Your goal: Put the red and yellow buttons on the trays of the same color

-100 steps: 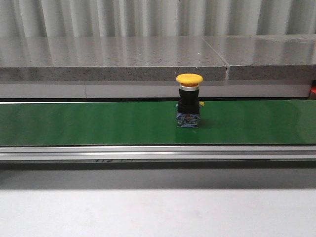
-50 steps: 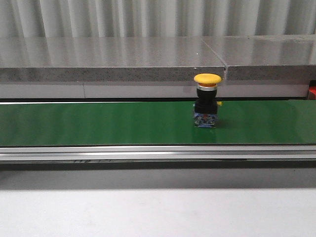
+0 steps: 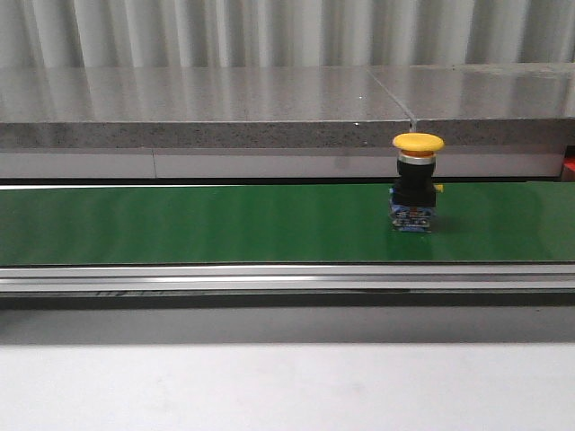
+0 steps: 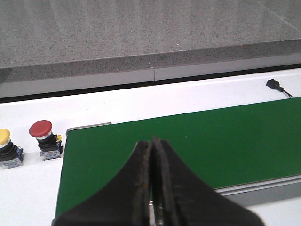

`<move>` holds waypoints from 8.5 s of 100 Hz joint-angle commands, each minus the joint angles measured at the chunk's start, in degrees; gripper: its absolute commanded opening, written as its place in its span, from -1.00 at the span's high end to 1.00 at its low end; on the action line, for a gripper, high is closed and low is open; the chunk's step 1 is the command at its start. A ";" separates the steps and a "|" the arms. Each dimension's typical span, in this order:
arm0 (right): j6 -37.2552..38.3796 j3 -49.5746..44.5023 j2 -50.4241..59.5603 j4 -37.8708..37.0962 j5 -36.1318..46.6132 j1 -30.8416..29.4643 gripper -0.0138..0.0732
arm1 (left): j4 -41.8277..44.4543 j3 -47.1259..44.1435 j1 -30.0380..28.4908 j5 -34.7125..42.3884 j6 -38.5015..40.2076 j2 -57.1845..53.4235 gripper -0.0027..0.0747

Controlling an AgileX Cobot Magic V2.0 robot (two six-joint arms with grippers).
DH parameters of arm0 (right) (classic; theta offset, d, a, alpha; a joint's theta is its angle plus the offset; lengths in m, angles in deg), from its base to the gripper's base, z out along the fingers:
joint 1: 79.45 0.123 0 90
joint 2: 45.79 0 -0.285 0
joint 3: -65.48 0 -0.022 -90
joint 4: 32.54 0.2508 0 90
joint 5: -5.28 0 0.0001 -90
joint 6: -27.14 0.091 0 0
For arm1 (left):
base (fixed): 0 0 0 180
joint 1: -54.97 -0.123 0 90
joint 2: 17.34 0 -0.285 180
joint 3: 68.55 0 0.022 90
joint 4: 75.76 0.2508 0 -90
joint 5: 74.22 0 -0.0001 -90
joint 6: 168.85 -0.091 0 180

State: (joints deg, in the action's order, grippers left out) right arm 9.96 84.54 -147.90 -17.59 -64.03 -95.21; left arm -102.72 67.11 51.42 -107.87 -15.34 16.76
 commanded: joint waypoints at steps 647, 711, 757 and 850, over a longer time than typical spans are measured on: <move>-1.86 -53.26 54.80 1.57 35.02 6.54 0.15 | -1.69 1.50 0.38 3.68 0.03 0.24 0.98; -1.86 -53.26 54.80 1.57 35.02 6.54 0.84 | -1.69 1.50 0.38 3.21 0.03 0.24 0.79; -1.86 -53.26 54.80 1.57 35.02 6.54 0.84 | -1.69 1.50 0.38 4.44 0.53 0.24 -0.72; -1.86 -53.26 54.80 1.57 35.08 6.54 0.84 | -1.07 29.85 -14.37 4.94 20.03 50.31 -0.72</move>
State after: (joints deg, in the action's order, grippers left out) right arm 8.61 29.87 -93.35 -16.35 -32.98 -88.79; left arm -102.13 93.29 37.79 -104.88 3.94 64.26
